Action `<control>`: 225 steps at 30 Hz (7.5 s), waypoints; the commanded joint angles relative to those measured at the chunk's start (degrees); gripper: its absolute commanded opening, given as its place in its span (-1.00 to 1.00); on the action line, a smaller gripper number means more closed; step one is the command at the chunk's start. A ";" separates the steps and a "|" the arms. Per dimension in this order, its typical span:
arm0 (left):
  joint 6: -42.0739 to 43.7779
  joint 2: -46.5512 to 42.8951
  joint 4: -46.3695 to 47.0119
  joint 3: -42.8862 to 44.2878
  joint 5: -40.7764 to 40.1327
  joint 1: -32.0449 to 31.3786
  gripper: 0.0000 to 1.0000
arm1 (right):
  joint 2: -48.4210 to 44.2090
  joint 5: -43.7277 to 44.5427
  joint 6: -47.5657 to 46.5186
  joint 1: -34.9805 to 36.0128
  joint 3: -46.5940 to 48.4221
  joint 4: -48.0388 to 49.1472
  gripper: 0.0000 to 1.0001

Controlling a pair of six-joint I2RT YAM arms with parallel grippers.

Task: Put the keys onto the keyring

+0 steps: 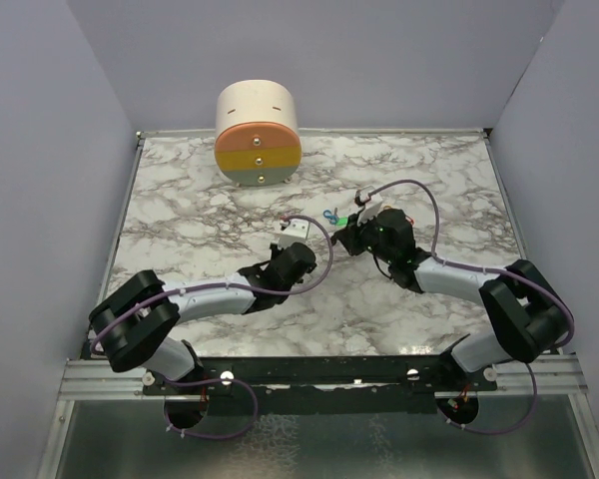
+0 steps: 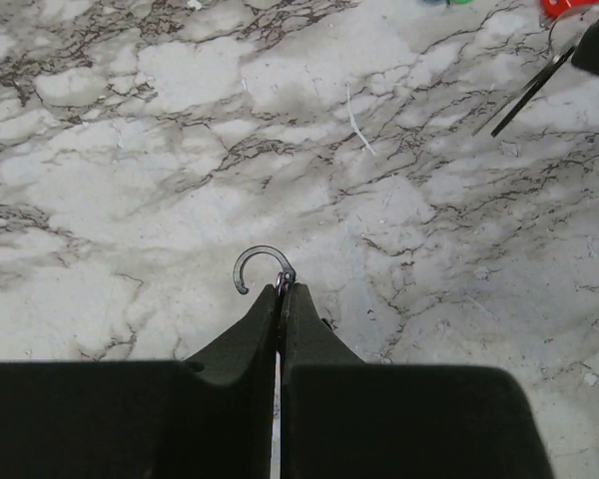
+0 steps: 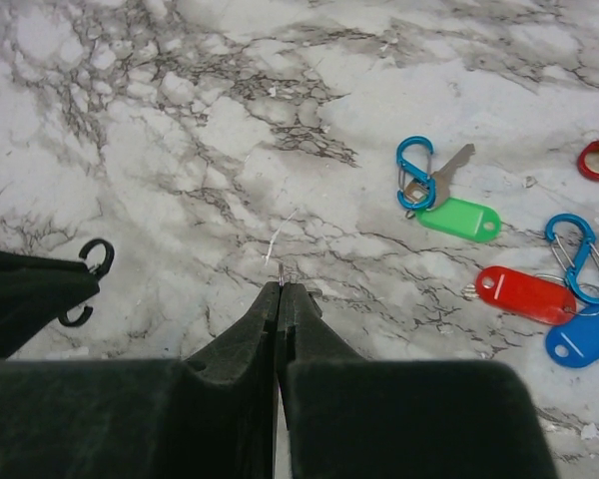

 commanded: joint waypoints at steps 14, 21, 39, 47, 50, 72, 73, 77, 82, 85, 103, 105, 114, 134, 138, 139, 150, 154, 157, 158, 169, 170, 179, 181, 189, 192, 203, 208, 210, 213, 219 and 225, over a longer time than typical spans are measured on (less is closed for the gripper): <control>8.10 -1.72 3.53 4.40 12.92 5.23 -1.00 | 3.60 -8.13 -9.48 6.50 2.42 4.81 -0.98; 8.30 -0.97 3.71 5.53 13.71 5.27 -1.00 | 4.48 -8.54 -10.54 7.52 2.95 4.57 -0.99; 8.12 0.40 4.39 6.17 13.51 5.75 -1.00 | 6.01 -9.01 -12.00 9.29 4.06 3.65 -0.99; 8.09 -0.17 4.48 6.06 13.25 6.03 -1.00 | 6.50 -9.34 -12.23 9.57 4.26 3.56 -0.98; 8.03 -0.12 4.63 6.07 13.16 6.24 -1.00 | 6.58 -9.45 -12.38 9.66 4.26 3.49 -0.99; 7.94 -1.08 4.70 5.81 13.42 6.87 -1.00 | 7.82 -8.41 -13.06 10.14 4.99 2.59 -0.98; 7.90 -1.30 4.65 5.80 13.45 6.84 -1.00 | 7.82 -8.18 -13.06 10.16 4.99 2.59 -0.99; 7.86 -1.84 4.66 5.46 13.26 6.90 -1.00 | 7.56 -8.37 -13.06 10.18 4.93 2.62 -0.99; 7.79 -2.70 4.62 5.06 13.18 6.90 -1.00 | 7.55 -7.83 -13.04 10.16 4.91 2.43 -0.98; 7.77 -2.54 4.56 5.13 12.99 6.90 -1.00 | 7.29 -8.49 -13.06 10.17 4.74 2.59 -0.98; 7.51 -1.54 5.23 4.48 14.30 6.96 -1.00 | 6.94 -8.79 -13.27 10.27 4.71 2.64 -0.99; 7.50 -1.37 5.22 4.49 14.51 6.90 -1.00 | 7.00 -8.75 -13.29 10.27 4.66 2.60 -0.99; 6.75 -1.28 5.49 3.40 15.32 6.95 -1.00 | 6.76 -7.90 -13.22 10.31 4.52 2.68 -0.99; 7.24 0.17 5.73 4.97 14.92 6.97 -1.00 | 7.20 -10.03 -13.80 10.65 4.80 2.70 -0.99; 7.37 0.44 5.97 5.27 14.66 7.14 -1.00 | 7.37 -10.24 -13.80 10.84 4.92 2.59 -0.99; 7.42 0.48 5.97 5.35 14.72 7.15 -1.00 | 7.40 -10.30 -13.91 10.81 4.91 2.53 -0.99; 7.76 0.33 6.02 6.13 14.75 7.61 -1.00 | 7.94 -10.63 -14.03 11.14 5.38 2.16 -0.99; 7.69 0.78 6.26 6.31 14.72 7.91 -1.00 | 7.83 -10.59 -14.09 11.24 5.40 1.99 -0.99; 7.38 1.13 6.66 6.24 14.41 8.19 -1.00 | 7.90 -10.44 -14.11 11.28 5.48 1.90 -0.99; 7.27 1.22 6.74 6.24 14.33 8.28 -1.00 | 7.90 -10.42 -14.11 11.30 5.47 1.89 -0.99; 5.85 0.75 7.09 6.13 13.54 8.75 -1.00 | 8.29 -9.80 -13.93 11.41 5.81 1.53 -0.99; 5.79 0.71 7.14 6.07 13.50 8.79 -1.00 | 8.34 -9.80 -13.98 11.42 5.85 1.50 -0.99; 3.94 0.30 5.78 7.07 11.79 9.88 -0.49 | 8.26 -9.10 -14.07 11.50 5.89 1.13 -0.99; 3.53 -0.10 5.76 7.14 11.09 10.21 -0.20 | 8.10 -9.10 -14.11 11.46 5.91 1.11 -0.99; 2.49 -1.37 4.64 8.01 8.77 12.53 0.15 | 7.56 -7.65 -13.94 11.50 5.90 0.36 -0.99; 2.03 -4.23 4.64 6.19 6.98 12.70 0.20 | 7.13 -6.24 -13.47 11.50 6.17 -0.20 -0.99; -0.84 -17.05 1.44 -3.91 5.53 12.70 0.98 | 4.11 8.63 -8.06 11.42 8.57 -5.77 -0.99; -2.41 -19.57 1.79 -7.06 7.65 12.62 0.98 | 3.38 17.77 -4.87 10.81 9.62 -10.06 -0.98; -2.73 -19.91 1.71 -7.53 7.66 12.61 0.98 | 3.40 19.15 -3.34 9.52 9.81 -11.20 -0.99; -3.03 -20.26 1.56 -7.97 8.00 12.61 0.98 | 4.01 18.88 -1.88 7.79 10.24 -11.98 -0.99; -3.56 -20.68 1.56 -8.61 8.37 12.58 0.98 | 7.57 17.10 -1.14 6.00 11.49 -11.24 -0.99; -3.43 -20.23 1.22 -8.80 8.20 12.53 0.98 | 9.81 17.48 0.02 5.45 12.85 -12.29 -0.94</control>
